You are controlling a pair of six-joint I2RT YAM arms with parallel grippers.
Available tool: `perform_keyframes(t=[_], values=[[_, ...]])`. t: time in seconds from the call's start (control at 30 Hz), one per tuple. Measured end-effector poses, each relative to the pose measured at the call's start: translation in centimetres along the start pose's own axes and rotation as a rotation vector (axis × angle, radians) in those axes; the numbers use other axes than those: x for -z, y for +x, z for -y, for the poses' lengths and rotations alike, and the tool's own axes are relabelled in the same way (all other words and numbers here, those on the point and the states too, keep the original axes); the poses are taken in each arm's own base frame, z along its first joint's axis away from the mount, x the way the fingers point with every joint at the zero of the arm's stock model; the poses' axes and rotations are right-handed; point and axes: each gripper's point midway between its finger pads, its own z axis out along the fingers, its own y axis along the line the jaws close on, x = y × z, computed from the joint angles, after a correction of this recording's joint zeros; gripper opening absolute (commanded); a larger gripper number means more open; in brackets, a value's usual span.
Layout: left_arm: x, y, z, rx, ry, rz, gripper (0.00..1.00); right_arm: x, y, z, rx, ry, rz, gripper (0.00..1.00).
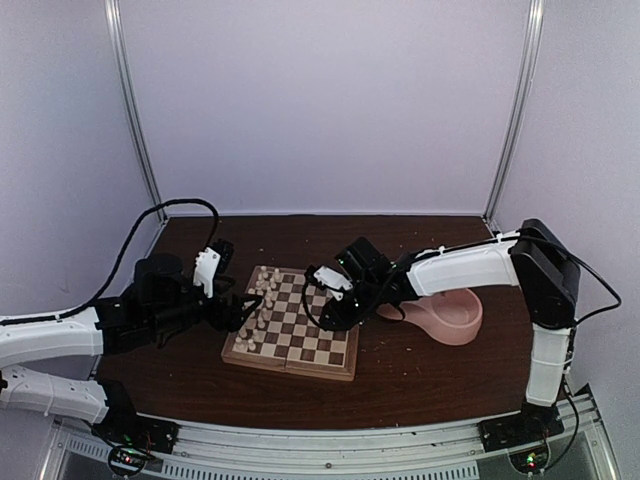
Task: Set up the chess pieces on the board
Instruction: Place the bishop on the chessboard, then pick up the bishop from the chessboard.
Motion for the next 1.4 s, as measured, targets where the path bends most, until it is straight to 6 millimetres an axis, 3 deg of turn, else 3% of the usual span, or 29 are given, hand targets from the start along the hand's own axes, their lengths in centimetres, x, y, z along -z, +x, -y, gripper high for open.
perform_keyframes(t=[0.2, 0.53, 0.73, 0.83, 1.2, 1.4], values=[[-0.1, 0.2, 0.0, -0.001, -0.001, -0.008, 0.82, 0.3, 0.1, 0.3, 0.015, 0.045, -0.029, 0.34], [-0.1, 0.3, 0.0, -0.001, -0.001, -0.011, 0.82, 1.0, -1.3, 0.5, 0.050, 0.122, -0.074, 0.32], [-0.1, 0.2, 0.0, -0.001, -0.001, -0.009, 0.82, -0.2, 0.6, 1.0, 0.062, 0.151, -0.161, 0.31], [-0.1, 0.2, 0.0, -0.001, -0.001, -0.010, 0.82, -0.5, 1.3, 1.0, 0.066, 0.158, -0.189, 0.22], [-0.1, 0.2, 0.1, -0.001, 0.007, -0.011, 0.82, -0.1, 1.0, 0.7, 0.077, 0.157, -0.162, 0.16], [-0.1, 0.3, 1.2, 0.001, 0.069, -0.015, 0.82, 1.9, 0.8, -0.3, 0.075, 0.118, -0.047, 0.18]])
